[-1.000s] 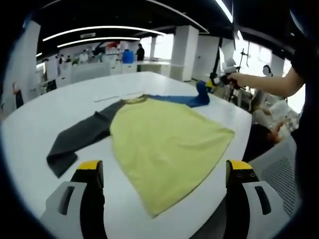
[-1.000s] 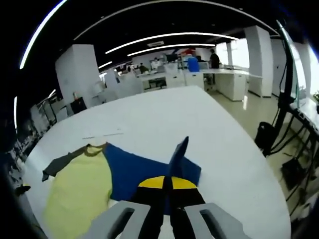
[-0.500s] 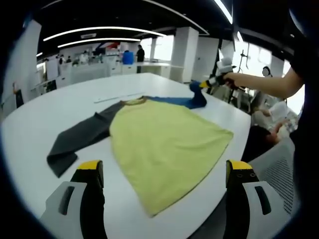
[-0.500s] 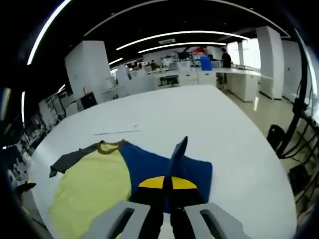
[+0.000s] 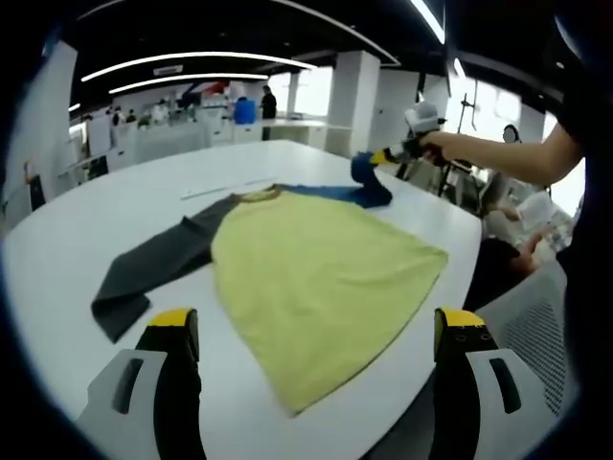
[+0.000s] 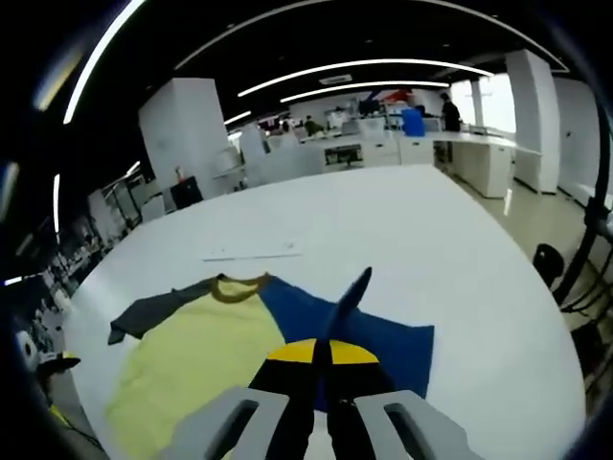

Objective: Fold the garment on the visible template until the final outline fits inside the template.

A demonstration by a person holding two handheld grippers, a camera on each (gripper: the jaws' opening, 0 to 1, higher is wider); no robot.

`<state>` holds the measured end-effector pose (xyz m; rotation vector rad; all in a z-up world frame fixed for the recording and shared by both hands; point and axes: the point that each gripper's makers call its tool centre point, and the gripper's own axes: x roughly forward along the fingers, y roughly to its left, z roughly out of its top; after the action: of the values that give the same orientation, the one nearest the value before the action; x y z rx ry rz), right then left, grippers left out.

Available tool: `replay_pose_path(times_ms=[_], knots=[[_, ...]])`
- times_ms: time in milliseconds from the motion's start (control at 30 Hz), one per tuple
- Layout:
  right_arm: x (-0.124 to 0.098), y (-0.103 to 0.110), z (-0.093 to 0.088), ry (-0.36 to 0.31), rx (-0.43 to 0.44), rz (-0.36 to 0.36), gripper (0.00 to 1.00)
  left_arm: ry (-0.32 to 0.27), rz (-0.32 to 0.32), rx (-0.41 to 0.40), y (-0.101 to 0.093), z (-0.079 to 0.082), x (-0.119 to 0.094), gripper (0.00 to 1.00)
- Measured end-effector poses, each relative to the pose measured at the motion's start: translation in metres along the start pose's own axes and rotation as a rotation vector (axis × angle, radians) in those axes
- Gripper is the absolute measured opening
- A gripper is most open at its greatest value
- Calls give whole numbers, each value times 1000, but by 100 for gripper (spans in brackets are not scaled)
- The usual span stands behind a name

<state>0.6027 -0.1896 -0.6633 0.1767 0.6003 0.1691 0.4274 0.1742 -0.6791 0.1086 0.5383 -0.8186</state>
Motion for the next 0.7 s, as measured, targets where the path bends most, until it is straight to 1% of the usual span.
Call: replay_pose_path(times_ms=[133, 333, 500, 600, 700], knots=[[5, 14, 0, 5, -21, 22, 0, -2, 4, -4, 1, 0, -1, 99], [11, 28, 0, 14, -30, 43, 0, 8, 14, 9, 3, -2, -3, 99], [17, 45, 1, 12, -49, 65, 0, 10, 18, 6, 4, -3, -3, 99], [21, 48, -1, 19, -56, 58, 0, -1, 29, 7, 5, -1, -3, 99], [24, 50, -3, 20, -43, 51, 0, 10, 32, 11, 5, -4, -2, 99]])
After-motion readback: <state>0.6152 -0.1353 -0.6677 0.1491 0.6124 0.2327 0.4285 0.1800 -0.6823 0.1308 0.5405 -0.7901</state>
